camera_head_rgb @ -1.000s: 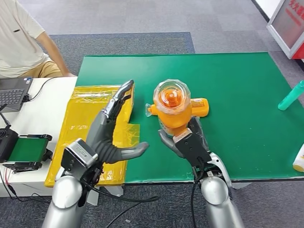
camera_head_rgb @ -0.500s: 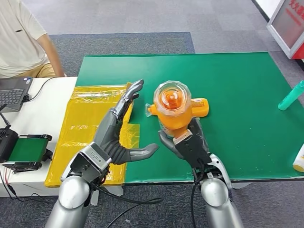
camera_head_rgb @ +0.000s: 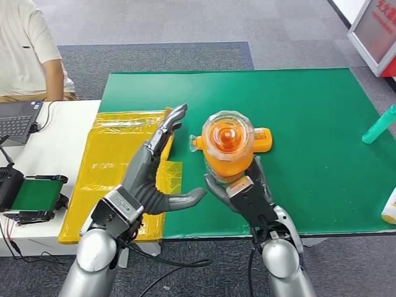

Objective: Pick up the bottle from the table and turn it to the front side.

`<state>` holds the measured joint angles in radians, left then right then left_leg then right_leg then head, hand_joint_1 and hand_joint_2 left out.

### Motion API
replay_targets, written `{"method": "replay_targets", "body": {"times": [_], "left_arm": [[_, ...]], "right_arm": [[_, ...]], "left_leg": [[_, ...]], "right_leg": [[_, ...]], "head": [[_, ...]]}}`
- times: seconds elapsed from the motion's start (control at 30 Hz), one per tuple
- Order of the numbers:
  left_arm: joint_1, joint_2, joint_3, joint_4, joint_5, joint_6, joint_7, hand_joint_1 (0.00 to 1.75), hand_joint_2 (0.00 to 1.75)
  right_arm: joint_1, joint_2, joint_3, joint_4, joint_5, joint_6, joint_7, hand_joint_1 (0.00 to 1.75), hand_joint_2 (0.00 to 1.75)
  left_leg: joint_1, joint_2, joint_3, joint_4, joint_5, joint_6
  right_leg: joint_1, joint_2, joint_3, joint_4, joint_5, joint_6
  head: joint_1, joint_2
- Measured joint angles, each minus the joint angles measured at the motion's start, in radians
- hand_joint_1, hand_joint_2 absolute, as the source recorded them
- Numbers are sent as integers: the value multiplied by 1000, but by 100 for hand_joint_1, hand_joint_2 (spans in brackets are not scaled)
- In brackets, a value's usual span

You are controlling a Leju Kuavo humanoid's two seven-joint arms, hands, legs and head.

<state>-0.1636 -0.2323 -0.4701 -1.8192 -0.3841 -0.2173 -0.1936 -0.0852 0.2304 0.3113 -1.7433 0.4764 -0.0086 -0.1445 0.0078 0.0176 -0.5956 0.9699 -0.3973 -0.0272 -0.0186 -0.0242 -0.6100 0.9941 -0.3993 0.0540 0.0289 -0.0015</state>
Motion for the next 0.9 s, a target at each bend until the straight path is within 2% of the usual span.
{"method": "replay_targets", "body": {"times": [0.6,0.9], "left_arm": [[-2,1,-39,2,30,-7,-1,0,175],[13,8,-53,36,39,7,-22,0,175]], "right_arm": [[12,0,36,-26,89,-52,-8,175,175],[80,-3,51,-24,160,-111,-41,175,175]], "left_leg": [[0,0,0,0,0,0],[0,0,0,0,0,0]], "right_leg": [[0,0,0,0,0,0],[0,0,-1,0,0,0]], "head": [[0,0],[0,0]]}}
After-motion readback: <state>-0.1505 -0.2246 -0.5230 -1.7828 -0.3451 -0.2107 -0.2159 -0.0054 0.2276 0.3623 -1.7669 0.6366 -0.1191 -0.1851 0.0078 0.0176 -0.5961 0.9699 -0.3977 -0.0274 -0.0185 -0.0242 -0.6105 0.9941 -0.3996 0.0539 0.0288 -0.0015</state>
